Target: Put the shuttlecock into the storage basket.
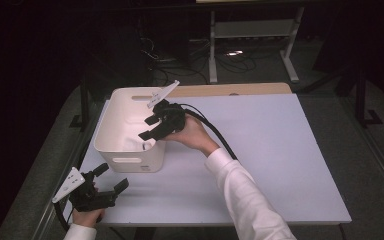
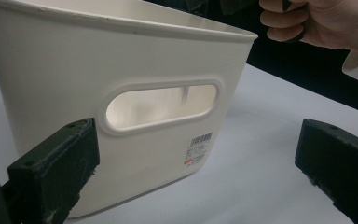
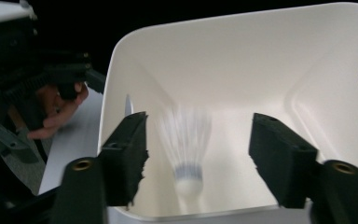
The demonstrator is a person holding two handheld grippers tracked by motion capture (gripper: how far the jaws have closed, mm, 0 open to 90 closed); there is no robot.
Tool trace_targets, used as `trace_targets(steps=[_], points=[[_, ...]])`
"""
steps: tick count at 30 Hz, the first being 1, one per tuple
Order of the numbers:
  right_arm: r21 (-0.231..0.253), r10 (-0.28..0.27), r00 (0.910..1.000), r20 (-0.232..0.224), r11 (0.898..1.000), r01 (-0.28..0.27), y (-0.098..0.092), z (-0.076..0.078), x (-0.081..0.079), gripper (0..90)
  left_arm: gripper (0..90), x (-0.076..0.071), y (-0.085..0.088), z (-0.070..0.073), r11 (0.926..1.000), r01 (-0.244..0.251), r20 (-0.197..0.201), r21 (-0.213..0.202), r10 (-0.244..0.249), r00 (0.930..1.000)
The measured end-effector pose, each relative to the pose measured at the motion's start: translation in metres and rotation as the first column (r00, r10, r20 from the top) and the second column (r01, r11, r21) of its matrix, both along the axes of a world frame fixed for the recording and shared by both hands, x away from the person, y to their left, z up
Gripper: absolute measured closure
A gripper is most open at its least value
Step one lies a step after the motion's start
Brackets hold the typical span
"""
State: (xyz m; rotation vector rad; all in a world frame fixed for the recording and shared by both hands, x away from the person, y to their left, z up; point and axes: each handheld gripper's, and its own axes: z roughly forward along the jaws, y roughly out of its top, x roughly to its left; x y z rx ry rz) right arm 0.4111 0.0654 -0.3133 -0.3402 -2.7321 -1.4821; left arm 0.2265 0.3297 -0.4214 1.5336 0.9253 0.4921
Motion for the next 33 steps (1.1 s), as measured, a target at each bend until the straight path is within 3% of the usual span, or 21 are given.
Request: trace_targets(steps=[1, 5, 8, 11, 20, 23, 33], points=[[0.007, -0.007, 0.9998, 0.018, 1.0, 0.007, -0.002, 0.0, 0.002, 26.4, 0.0, 0.0, 0.0, 0.0, 1.0, 0.001, 0.0, -0.001, -0.001, 1.0], [0.027, -0.058, 0.9983, -0.001, 0.998, 0.058, -0.011, 0.001, 0.004, 14.5, 0.0, 0.0, 0.0, 0.0, 1.0, 0.004, 0.001, 0.001, -0.004, 1.0], [0.038, -0.081, 0.9964, 0.021, 0.996, 0.081, -0.017, 0.001, 0.006, 10.9, 0.0, 0.0, 0.0, 0.0, 1.0, 0.007, 0.001, 0.004, -0.007, 1.0], [0.042, -0.113, 0.9934, 0.02, 0.993, 0.112, -0.023, 0.001, 0.005, 0.4, 0.0, 0.001, -0.001, 0.0, 1.0, 0.007, 0.001, 0.007, -0.007, 1.0], [0.115, -0.129, 0.9915, 0.018, 0.985, 0.126, -0.041, 0.0, 0.003, 0.0, 0.0, 0.001, -0.001, 0.0, 0.9999, 0.005, 0.005, 0.012, -0.005, 1.0], [0.142, -0.135, 0.9908, -0.009, 0.981, 0.135, -0.049, -0.002, 0.002, 0.0, 0.0, 0.001, -0.001, 0.0, 1.0, -0.001, 0.003, 0.007, 0.001, 1.0], [0.172, -0.178, 0.9841, 0.001, 0.969, 0.175, -0.076, -0.007, -0.001, 0.0, 0.0, -0.001, -0.001, 0.0, 0.9999, -0.012, 0.001, 0.0, 0.012, 0.9999]])
